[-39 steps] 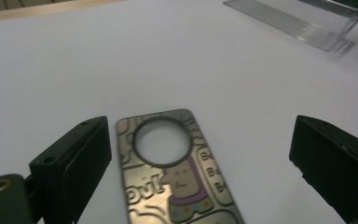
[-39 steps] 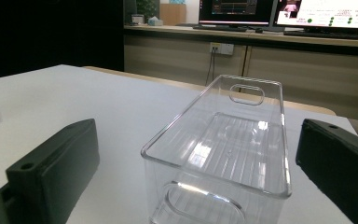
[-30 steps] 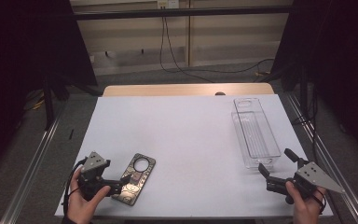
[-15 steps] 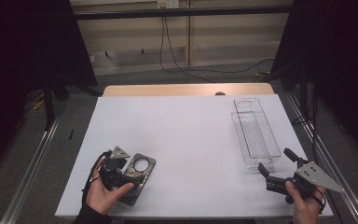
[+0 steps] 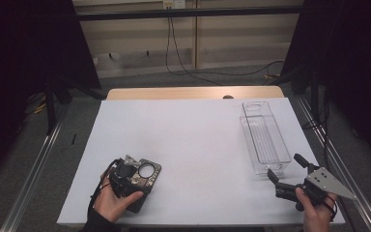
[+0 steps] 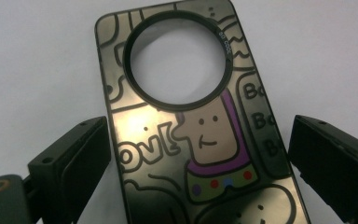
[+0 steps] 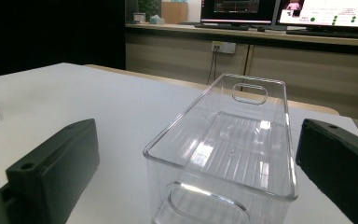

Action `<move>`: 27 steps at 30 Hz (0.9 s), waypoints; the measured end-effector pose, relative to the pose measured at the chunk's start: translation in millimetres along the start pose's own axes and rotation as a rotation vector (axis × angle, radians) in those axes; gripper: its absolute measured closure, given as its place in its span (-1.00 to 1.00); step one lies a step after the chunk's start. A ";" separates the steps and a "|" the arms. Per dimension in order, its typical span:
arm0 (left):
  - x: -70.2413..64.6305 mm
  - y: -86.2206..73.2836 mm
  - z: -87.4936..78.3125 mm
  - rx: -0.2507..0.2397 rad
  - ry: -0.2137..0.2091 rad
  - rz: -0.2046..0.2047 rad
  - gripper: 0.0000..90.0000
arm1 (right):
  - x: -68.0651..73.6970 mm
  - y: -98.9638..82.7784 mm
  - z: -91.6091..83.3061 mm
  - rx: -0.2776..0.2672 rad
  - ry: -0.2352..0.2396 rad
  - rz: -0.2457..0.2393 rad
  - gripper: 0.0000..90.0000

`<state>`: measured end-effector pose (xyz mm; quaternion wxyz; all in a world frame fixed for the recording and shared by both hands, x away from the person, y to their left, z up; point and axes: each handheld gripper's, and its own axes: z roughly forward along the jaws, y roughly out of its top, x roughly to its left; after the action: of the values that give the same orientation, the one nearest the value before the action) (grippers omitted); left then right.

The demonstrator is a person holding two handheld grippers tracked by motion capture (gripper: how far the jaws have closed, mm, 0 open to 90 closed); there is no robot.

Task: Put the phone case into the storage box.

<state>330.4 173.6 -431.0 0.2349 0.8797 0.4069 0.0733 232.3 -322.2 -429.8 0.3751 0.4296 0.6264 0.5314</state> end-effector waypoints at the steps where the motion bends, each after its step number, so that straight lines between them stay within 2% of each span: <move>1: 0.2 0.1 1.0 0.010 -0.001 -0.001 -0.87 | 0.0 -0.1 0.0 -0.002 -0.001 0.003 -1.00; 3: -0.2 -0.1 3.7 0.020 0.006 -0.005 -0.88 | 0.0 0.1 -0.4 -0.002 -0.001 0.002 -1.00; 7: -4.5 2.4 7.4 0.047 0.036 0.036 -0.93 | -0.2 0.0 -0.3 -0.001 0.001 0.002 -1.00; 8: -3.9 2.8 7.6 0.051 0.037 0.035 -0.94 | -0.3 0.0 -0.3 -0.001 0.000 0.001 -1.00; 13: -4.4 1.5 8.5 0.039 0.038 0.009 -0.95 | -0.2 0.1 -0.3 0.001 0.002 -0.003 -1.00; 18: -5.2 0.7 9.2 0.029 0.052 0.006 -0.93 | -0.5 0.5 -1.1 -0.003 0.004 -0.006 -1.00; 25: -8.9 3.7 8.1 0.061 0.070 -0.031 -0.84 | -0.7 0.4 -1.2 -0.002 0.004 -0.006 -1.00; 26: -8.4 4.5 7.9 0.069 0.072 -0.022 -0.84 | -0.7 0.5 -1.3 -0.003 0.005 -0.008 -1.00; 27: -9.0 4.8 8.2 0.069 0.070 -0.035 -0.84 | -0.7 0.5 -1.4 -0.003 0.003 -0.008 -1.00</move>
<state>330.5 161.3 -435.4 0.1916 0.8770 0.4322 0.0858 231.3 -323.2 -429.1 0.3769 0.4256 0.6280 0.5313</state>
